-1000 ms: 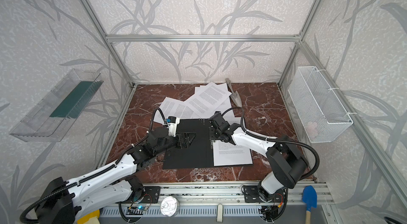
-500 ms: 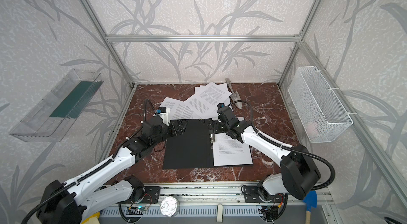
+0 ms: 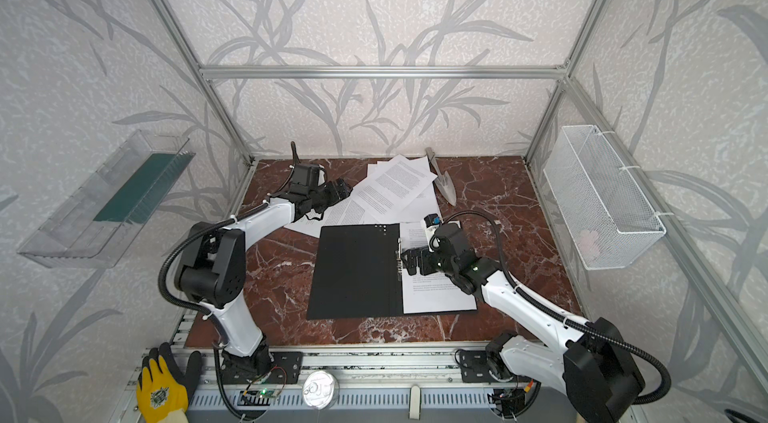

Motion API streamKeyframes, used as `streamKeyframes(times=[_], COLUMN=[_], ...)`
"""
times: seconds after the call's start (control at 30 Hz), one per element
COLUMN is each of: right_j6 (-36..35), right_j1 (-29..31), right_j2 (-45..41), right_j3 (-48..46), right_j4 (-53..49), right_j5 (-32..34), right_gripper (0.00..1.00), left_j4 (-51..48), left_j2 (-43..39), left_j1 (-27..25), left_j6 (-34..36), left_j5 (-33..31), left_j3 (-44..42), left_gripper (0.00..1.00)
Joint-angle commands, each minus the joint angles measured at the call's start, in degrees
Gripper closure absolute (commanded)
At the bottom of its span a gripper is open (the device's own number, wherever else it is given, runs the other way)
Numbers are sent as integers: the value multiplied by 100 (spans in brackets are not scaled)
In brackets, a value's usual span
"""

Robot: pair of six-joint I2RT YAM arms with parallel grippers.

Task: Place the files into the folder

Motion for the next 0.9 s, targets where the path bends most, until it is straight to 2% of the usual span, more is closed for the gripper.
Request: streamKeyframes(times=[0.0,0.13,0.23,0.37,0.57,0.63,0.87], right_j6=[-4,212,230,233,224,215,233], right_j1=[-40,-40,-50,-48,-53,-48,-52], right_j2=[-85,20,136,199,276,300,287], right_j3=[-151,-347,-330,-341,-311,-304,-285], right_j4=[652,1154,1210,1244,1214,1200,1158], right_j5=[-262,-550,-634,-637,-579,-574,-581], right_gripper=[1,1,1,1,1,1,1], left_j4=[-1027,-2180,-3180,-4084,-4404,-4612,-4935], left_j2=[1005,2174,2920,3748,4277,4384,4380], left_j1=[333,542,602,613,593,567,457], left_j6=[828,1629,2182,2524,2622,2684,2887], left_j5=[753,1377,1463,1867,2348,2333,2481], left_j3=[1208,2899,4147,5506,6243,6418,6337], left_gripper=[12,13,13,13,13,13,13])
